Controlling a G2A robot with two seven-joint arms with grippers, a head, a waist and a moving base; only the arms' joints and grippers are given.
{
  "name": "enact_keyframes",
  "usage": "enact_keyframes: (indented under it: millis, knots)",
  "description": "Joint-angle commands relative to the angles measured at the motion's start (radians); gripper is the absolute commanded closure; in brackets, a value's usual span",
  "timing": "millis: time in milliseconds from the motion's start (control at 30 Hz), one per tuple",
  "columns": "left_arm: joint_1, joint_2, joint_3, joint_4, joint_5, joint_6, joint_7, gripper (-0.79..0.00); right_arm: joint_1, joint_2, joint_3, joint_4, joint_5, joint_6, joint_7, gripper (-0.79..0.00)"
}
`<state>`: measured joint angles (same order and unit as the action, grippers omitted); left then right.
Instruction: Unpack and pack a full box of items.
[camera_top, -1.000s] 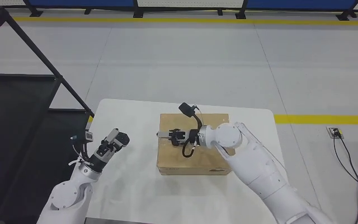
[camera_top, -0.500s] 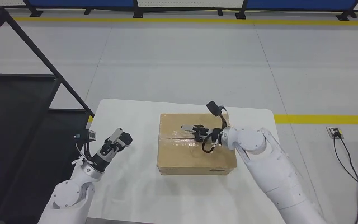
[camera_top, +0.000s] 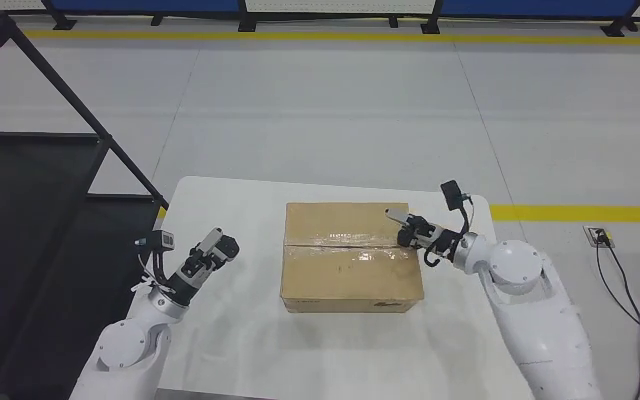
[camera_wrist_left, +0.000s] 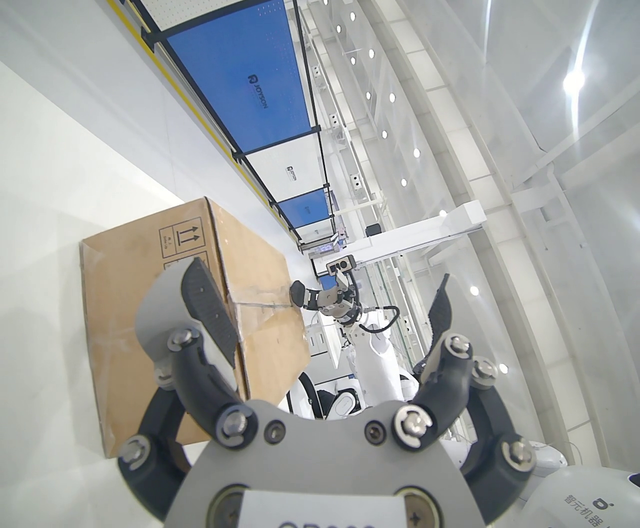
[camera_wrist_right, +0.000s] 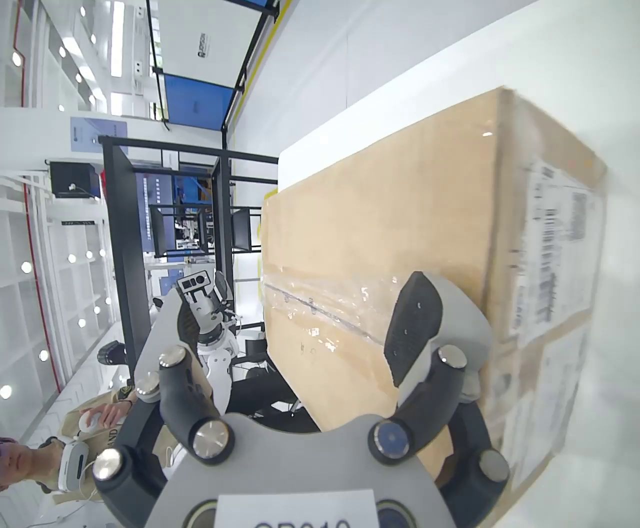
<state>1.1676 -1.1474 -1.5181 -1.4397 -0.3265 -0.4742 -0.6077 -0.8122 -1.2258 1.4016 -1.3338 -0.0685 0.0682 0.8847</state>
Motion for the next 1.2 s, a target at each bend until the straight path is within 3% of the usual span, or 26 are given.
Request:
enact_keyframes:
  millis: [0, 167, 400, 1167]
  knots:
    - [0.0, 0.001, -0.003, 0.003, -0.001, 0.0, 0.001, -0.785, -0.031, 0.008, 0.039, -0.021, 0.015, -0.012, -0.006, -0.785]
    - [0.0, 0.002, -0.01, 0.005, -0.004, 0.0, 0.001, -0.785, -0.143, 0.025, 0.149, -0.106, 0.075, -0.095, -0.063, -0.785]
    - [0.001, 0.004, -0.015, 0.001, -0.008, 0.012, -0.002, -0.785, -0.33, 0.034, 0.253, -0.232, 0.129, -0.305, -0.191, -0.785]
    - [0.002, 0.005, -0.015, -0.002, -0.015, 0.027, -0.009, -0.784, -0.33, 0.034, 0.253, -0.232, 0.129, -0.305, -0.191, -0.785]
